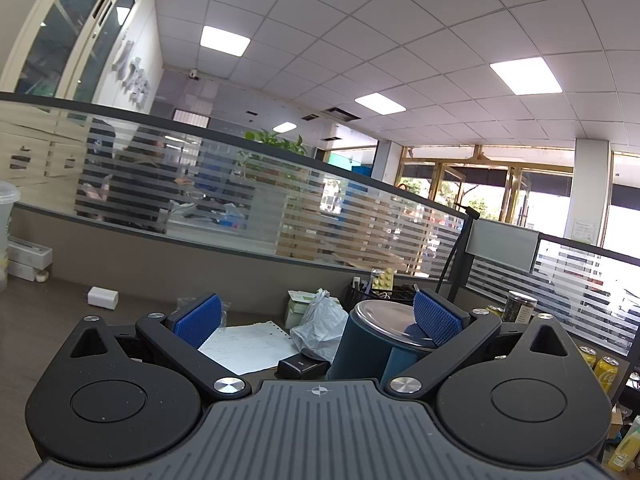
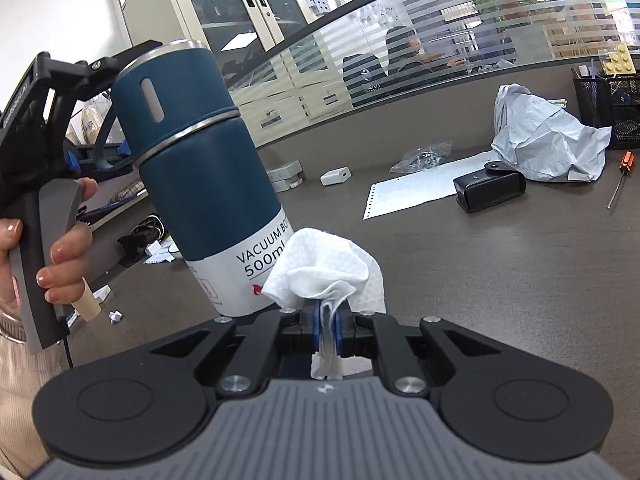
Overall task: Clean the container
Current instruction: 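Rub the tissue in the right gripper along the thermos label area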
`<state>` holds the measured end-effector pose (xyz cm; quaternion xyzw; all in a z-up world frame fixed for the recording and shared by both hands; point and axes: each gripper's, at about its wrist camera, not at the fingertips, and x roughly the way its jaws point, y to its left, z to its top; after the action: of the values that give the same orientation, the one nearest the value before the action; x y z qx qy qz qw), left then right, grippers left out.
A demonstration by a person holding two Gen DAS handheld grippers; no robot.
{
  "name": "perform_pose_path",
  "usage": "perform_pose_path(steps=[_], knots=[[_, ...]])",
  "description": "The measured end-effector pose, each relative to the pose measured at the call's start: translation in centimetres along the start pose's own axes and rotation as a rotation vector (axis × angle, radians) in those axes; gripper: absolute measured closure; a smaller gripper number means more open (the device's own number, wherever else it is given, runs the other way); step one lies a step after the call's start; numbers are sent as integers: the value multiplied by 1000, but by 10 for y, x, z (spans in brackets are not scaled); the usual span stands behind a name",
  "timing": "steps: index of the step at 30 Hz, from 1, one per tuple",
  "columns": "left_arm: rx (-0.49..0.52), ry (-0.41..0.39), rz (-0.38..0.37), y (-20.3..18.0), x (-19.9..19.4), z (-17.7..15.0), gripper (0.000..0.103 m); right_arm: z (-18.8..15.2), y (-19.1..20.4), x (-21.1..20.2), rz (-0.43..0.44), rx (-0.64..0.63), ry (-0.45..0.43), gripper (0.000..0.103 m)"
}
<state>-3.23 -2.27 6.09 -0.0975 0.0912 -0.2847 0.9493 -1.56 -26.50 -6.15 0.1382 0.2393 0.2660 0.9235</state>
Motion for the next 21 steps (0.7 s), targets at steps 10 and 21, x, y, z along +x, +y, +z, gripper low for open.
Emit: perform_pose_path(steps=[10, 21], knots=[[-3, 1, -4, 0, 0, 0, 0, 9, 6, -15, 55, -26, -49, 91], [-1, 1, -3, 0, 1, 0, 0, 27, 20, -35, 164, -69, -112, 91]])
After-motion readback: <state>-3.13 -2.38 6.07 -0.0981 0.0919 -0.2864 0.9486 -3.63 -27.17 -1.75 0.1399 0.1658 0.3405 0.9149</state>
